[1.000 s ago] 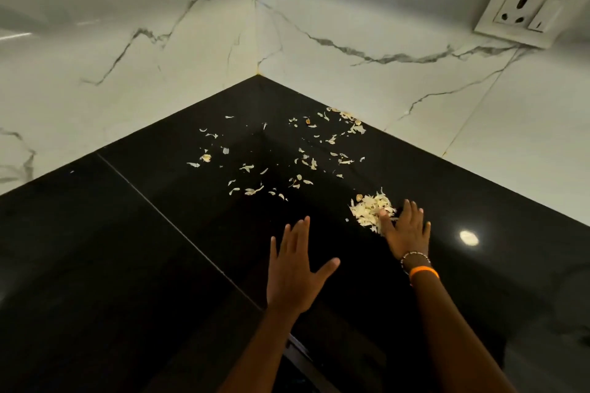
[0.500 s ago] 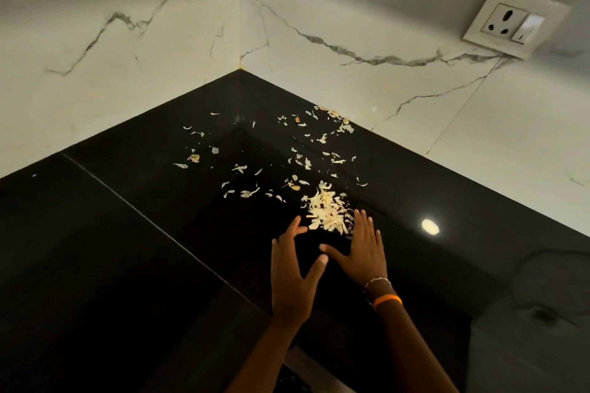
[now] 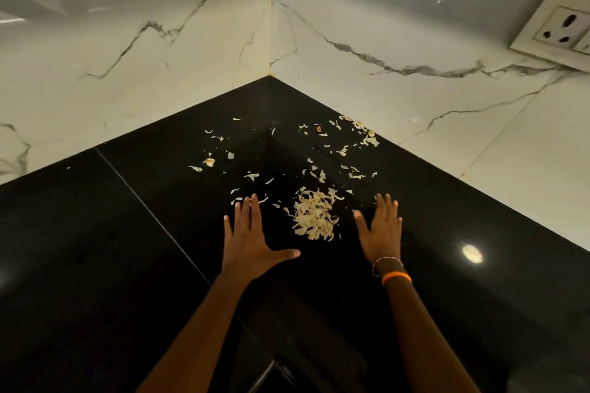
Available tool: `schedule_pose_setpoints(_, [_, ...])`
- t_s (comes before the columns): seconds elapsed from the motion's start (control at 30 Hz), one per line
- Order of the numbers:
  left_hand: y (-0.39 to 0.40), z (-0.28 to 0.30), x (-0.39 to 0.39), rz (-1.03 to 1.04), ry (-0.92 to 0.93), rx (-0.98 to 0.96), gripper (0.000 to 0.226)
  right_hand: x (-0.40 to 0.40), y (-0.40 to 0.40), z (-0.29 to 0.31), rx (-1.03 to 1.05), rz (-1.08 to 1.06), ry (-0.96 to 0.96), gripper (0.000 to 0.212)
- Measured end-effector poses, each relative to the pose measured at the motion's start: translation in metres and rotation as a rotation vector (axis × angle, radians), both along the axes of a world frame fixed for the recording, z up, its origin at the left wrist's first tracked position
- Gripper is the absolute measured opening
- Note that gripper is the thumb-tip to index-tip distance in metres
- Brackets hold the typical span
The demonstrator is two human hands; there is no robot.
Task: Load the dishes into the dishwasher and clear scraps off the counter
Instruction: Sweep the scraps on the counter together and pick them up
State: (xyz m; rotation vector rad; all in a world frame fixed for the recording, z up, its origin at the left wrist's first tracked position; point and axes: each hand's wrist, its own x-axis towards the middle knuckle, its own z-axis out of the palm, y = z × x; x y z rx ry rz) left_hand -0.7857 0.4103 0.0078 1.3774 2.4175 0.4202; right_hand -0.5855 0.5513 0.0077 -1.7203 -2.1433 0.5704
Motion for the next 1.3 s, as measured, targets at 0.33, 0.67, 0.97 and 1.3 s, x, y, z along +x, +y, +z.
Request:
schedule_pose_setpoints(0.33, [0.036, -0.006, -0.012, -0.16, 0.181, -0.061, 0.141, -0.072, 0.016, -0.002, -0.068, 0.138, -0.079, 0.073])
schedule_pose_setpoints(0.67, [0.051, -0.004, -0.018, -0.193, 0.179, -0.089, 0.141, -0.056, 0.088, 0.006, -0.091, -0.107, 0.099, 0.065])
schedule_pose_setpoints(0.97, [0.093, -0.003, -0.039, -0.228, 0.171, -0.036, 0.108, -0.096, 0.087, -0.004, -0.186, 0.61, 0.016, 0.065])
schedule_pose_setpoints(1.3, [0.149, -0.015, -0.069, -0.315, 0.202, 0.057, 0.102, -0.074, 0.225, -0.013, 0.085, 0.138, -0.107, 0.074])
